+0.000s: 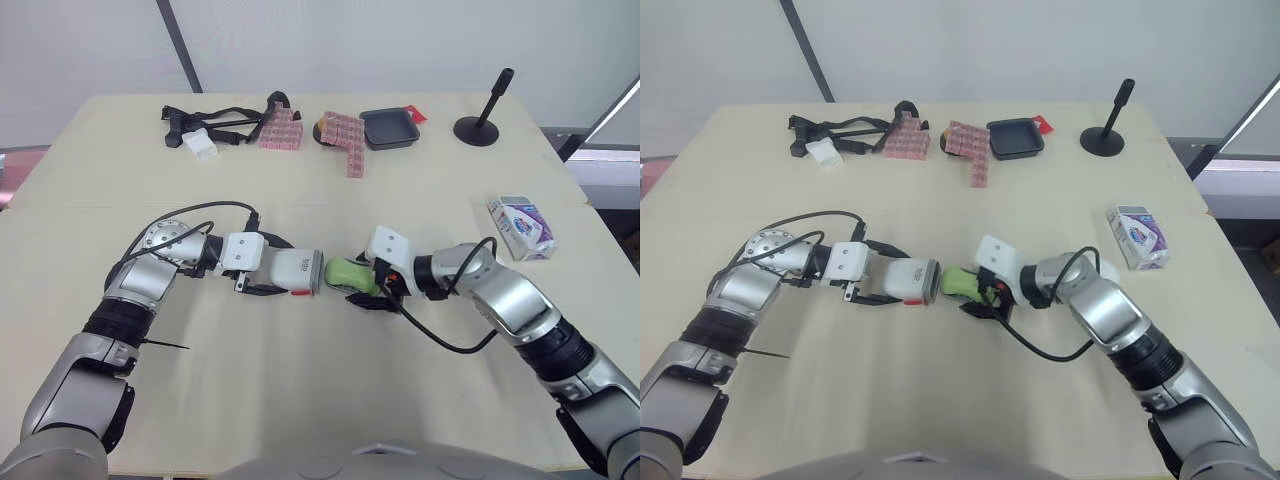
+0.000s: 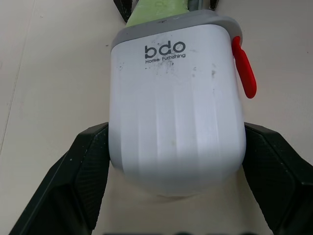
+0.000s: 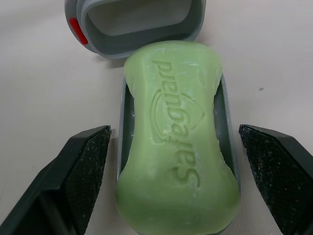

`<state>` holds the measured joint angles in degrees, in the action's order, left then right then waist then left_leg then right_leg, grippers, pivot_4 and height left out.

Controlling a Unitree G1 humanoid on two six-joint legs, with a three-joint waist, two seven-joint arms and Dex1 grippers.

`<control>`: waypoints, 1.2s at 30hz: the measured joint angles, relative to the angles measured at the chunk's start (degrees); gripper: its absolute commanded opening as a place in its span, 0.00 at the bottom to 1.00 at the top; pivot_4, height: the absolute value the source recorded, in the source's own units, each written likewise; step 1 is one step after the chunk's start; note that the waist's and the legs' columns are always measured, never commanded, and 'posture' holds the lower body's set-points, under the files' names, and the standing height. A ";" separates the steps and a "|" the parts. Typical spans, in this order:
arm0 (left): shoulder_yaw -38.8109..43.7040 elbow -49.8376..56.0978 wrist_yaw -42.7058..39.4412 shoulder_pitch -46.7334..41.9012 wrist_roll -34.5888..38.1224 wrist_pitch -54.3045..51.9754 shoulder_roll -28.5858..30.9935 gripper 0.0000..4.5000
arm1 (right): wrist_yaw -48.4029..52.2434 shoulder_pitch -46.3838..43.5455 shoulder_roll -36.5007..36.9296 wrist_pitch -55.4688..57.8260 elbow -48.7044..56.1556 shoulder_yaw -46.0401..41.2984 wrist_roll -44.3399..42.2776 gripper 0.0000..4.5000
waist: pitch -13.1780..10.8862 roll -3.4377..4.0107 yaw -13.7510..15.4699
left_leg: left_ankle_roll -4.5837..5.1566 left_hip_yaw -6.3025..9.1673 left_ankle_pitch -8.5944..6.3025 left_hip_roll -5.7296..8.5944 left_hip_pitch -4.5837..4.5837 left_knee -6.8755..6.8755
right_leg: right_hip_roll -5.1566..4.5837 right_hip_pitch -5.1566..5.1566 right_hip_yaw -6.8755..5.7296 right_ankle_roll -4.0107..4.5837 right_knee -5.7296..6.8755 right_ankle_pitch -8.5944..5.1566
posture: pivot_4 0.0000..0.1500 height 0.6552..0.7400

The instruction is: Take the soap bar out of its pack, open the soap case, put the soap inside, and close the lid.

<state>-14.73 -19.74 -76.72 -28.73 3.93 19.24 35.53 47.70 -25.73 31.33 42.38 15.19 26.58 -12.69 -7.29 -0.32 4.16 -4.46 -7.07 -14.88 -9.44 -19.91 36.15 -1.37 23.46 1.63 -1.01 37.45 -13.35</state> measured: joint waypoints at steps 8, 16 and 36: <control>0.00 0.02 0.02 0.00 -0.04 -0.06 0.00 0.77 | -0.14 0.49 0.38 0.43 1.54 -0.10 1.14 0.57 | 0.01 -0.01 0.08 | 0.00 0.00 0.00 0.01 0.03 -0.08 | 0.03 -0.04 -0.01 0.00 -0.01 0.00 | 1.00 1.00; 0.00 0.02 0.11 -0.04 -0.09 -0.07 -0.04 0.77 | 1.68 0.50 1.94 0.20 2.22 0.00 1.15 0.57 | 0.00 -0.01 0.30 | 0.00 0.00 0.00 0.00 0.03 -0.10 | 0.01 -0.05 -0.02 0.00 -0.03 0.00 | 1.00 1.00; -2.23 2.68 3.66 -0.06 -0.50 -2.41 -5.13 0.77 | 11.48 -5.54 11.44 2.41 6.25 0.05 2.24 0.57 | -0.02 0.02 0.45 | 0.00 0.00 0.00 -0.04 -0.07 -0.11 | 0.04 -0.05 -0.02 0.00 0.02 0.00 | 1.00 1.00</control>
<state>-16.96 -17.06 -73.06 -28.79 3.42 16.83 30.40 59.18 -31.26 42.76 44.80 21.43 26.64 -10.46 -7.31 -0.30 4.61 -4.46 -7.07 -14.88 -9.48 -19.98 36.04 -1.33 23.41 1.61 -1.01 37.47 -13.34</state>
